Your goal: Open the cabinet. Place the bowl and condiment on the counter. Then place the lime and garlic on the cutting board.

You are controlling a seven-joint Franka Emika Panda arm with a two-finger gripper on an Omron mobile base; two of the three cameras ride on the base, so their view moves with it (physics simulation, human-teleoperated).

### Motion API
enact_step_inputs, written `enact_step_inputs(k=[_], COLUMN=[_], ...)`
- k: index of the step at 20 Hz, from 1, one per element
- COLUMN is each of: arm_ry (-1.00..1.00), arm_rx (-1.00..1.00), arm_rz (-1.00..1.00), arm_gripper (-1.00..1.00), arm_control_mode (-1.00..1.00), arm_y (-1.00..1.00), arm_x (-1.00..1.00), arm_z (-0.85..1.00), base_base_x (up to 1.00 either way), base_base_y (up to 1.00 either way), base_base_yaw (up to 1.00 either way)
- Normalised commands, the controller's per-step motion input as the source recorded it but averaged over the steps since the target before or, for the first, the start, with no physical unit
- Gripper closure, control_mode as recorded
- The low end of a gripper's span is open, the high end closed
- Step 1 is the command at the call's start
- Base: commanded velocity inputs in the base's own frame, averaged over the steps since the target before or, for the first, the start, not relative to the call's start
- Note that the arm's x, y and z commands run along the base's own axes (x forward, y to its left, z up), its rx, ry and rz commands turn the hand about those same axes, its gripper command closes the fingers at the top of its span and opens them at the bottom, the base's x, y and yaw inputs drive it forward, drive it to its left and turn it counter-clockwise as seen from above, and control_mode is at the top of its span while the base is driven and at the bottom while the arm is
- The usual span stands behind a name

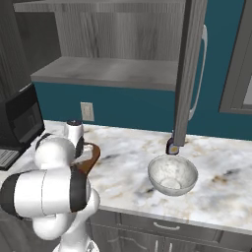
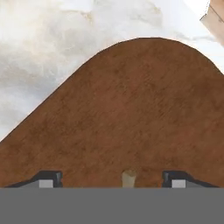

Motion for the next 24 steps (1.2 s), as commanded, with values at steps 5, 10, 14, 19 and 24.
enact_step_inputs(k=[5,10,14,19,24], arm_ry=[-0.11,-0.16,-0.21,-0.19,-0.11], arm_rx=[0.00,0.00,0.00,0.01,0.07], arm_rz=[-0.02,-0.04,-0.06,-0.10,-0.12], arm_gripper=[-1.00,-1.00,-1.00,-1.00,-1.00], arm_control_mode=[-1.00,-1.00,-1.00,-1.00,-1.00], arm_y=[0.00,0.00,-0.09,-0.37,-0.68], arm_x=[-0.64,-0.59,-0.50,-0.36,-0.19], arm_z=[0.72,0.91,0.77,0.74,0.82], base_base_x=[0.00,0.00,0.00,0.00,0.00], base_base_y=[0.00,0.00,0.00,0.00,0.00], base_base_yaw=[0.00,0.00,0.00,0.00,0.00])
